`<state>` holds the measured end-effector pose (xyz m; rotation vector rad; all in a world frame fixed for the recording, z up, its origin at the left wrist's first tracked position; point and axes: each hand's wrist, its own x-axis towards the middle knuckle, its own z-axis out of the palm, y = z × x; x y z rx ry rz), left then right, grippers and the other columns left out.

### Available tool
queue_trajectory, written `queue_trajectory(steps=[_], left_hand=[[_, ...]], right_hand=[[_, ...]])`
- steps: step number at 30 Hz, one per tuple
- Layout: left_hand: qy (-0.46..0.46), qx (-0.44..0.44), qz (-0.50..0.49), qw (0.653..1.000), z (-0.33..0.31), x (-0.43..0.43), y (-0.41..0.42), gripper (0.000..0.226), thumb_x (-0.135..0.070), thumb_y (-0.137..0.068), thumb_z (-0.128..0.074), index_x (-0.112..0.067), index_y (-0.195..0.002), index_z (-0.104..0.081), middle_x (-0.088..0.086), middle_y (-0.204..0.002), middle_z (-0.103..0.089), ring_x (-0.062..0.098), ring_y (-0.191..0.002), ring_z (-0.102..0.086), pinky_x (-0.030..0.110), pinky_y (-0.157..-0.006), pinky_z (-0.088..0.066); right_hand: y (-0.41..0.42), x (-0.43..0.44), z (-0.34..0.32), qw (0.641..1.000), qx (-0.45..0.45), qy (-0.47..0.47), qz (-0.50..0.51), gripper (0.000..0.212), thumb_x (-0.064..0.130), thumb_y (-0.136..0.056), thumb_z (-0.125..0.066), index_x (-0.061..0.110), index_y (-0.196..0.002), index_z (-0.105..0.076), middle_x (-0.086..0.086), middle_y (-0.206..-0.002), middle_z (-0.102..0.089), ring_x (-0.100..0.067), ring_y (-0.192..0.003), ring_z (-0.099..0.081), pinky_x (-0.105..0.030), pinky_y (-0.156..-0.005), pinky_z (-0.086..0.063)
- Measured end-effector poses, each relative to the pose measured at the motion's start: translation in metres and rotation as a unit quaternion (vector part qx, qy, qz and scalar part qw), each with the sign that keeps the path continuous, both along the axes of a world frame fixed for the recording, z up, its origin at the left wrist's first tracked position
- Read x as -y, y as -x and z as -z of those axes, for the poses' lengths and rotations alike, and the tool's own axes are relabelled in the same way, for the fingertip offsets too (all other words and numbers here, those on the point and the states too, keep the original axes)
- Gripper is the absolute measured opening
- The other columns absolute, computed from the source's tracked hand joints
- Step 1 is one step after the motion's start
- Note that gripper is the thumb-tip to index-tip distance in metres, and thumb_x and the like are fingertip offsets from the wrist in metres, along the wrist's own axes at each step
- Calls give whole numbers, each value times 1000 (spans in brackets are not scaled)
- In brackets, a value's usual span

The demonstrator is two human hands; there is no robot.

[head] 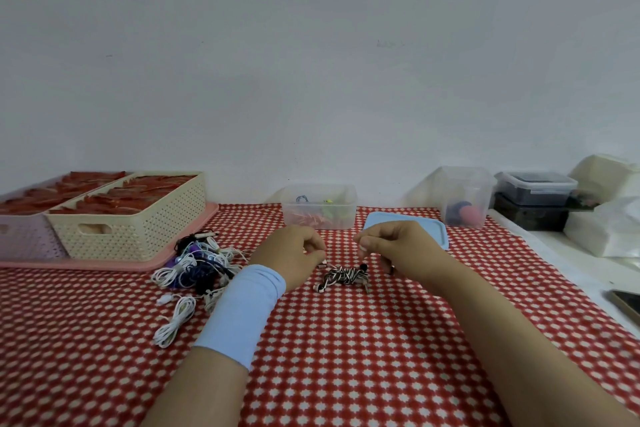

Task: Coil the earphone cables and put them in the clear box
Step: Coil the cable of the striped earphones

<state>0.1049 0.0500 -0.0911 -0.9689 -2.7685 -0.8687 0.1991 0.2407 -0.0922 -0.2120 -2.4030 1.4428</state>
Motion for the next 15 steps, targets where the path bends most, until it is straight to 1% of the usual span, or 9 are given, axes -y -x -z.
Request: queue_trajectory(steps=[2,4,5,7,9,11,12,13,15], left_hand=[[53,58,38,996,-8,3,-6,17,-41,-78,-76,-34,-92,-69,-14,-92,-67,5,-88,-61,28,-84,-51],[134,91,63,985,-9,2,-12,28,-38,-76,-79,-31,-100,-67,-11,-93,-69,9,-89,-64,28,-84,-52],[148,93,67,982,-6,1,-12,28,-32,-78,-79,-30,-102,-67,-10,-92,-70,11,-89,-65,30,-87,-52],[123,78,60,987,-2,1,-8,25,-23,-82,-75,-30,-105,-64,-9,-89,-70,11,-86,-65,32,-88,-53],[55,91,66,992,-1,0,-5,26,-23,-90,-66,-33,-112,-59,-6,-87,-70,9,-77,-65,28,-75,-54],[-55,160,87,982,-2,-2,-5,20,-20,-97,-55,-32,-113,-61,1,-86,-71,8,-63,-62,20,-56,-49],[-112,197,94,969,-2,-4,-6,20,-18,-100,-52,-29,-110,-66,2,-84,-70,9,-60,-60,18,-52,-46],[-169,245,98,950,-2,-6,-8,21,-17,-101,-49,-23,-106,-69,3,-81,-68,10,-59,-59,19,-51,-45],[-277,370,104,881,-2,-9,-12,23,-14,-102,-47,-11,-103,-70,4,-77,-64,12,-59,-57,20,-51,-45]], right_hand=[[1,1,0,999,0,34,-5,17,18,-96,-66,20,-84,-77,3,-102,-77,-7,-45,-50,-18,-44,-41],[1,2,0,999,7,48,-10,15,19,-96,-66,18,-87,-77,3,-103,-77,-6,-45,-50,-20,-45,-40],[1,2,0,998,12,54,-13,15,20,-96,-66,16,-87,-77,3,-103,-77,-6,-45,-50,-21,-45,-39],[1,2,1,997,22,66,-18,14,19,-96,-67,14,-88,-77,1,-100,-78,-7,-46,-50,-21,-45,-38],[1,2,2,996,29,76,-26,13,19,-96,-67,12,-93,-77,-2,-94,-78,-8,-48,-51,-20,-44,-37],[2,1,3,995,33,90,-31,13,20,-96,-66,11,-97,-76,-4,-90,-78,-10,-51,-52,-20,-44,-36],[2,1,3,994,33,100,-35,14,21,-97,-66,11,-98,-75,-4,-90,-77,-11,-52,-53,-20,-45,-36],[2,1,3,993,32,109,-39,15,23,-97,-65,11,-98,-74,-3,-90,-77,-11,-53,-53,-21,-45,-36],[2,0,3,992,33,118,-41,15,24,-98,-63,12,-97,-72,-3,-91,-76,-12,-53,-54,-22,-46,-35]])
